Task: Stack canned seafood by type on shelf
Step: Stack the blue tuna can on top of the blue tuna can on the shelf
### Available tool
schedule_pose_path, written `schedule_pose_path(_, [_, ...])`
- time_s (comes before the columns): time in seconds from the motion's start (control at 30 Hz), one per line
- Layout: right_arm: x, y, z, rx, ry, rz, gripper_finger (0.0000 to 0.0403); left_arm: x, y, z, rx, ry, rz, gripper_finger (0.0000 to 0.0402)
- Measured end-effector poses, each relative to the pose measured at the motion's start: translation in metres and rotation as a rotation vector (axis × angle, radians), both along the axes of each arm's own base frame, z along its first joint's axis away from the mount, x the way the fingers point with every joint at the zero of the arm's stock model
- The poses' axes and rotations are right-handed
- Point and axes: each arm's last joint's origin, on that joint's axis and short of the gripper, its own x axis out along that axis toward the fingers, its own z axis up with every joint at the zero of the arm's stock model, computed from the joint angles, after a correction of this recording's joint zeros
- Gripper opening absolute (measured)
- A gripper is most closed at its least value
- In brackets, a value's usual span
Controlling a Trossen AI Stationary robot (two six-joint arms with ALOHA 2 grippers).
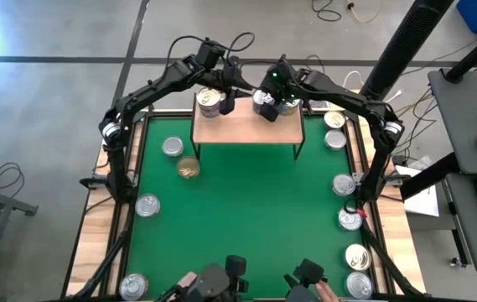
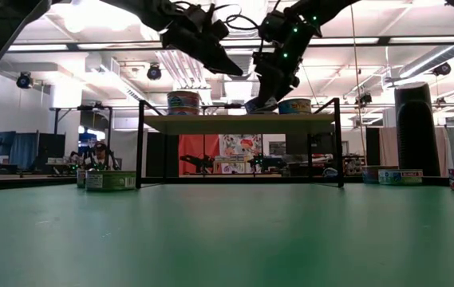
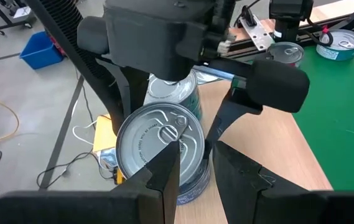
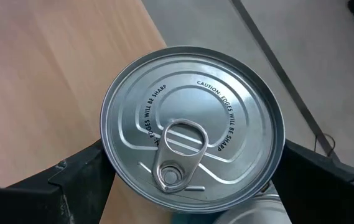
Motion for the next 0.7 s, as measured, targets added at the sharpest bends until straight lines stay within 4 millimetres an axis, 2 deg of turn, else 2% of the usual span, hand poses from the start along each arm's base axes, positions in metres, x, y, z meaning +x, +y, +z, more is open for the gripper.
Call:
schedule_pose_path(0.53, [0.017, 0.018, -0.007, 0.109, -0.134, -0.145, 0.0363, 0.000, 0.000, -0.015, -0.051, 0.081, -0.011, 0.0082])
schedule_pose_path(0.7, [0.023, 0.022, -0.008, 0.036, -0.144, -0.209, 0.0363, -0.001, -0.001, -0.016, -0.039, 0.094, -0.025, 0.0082])
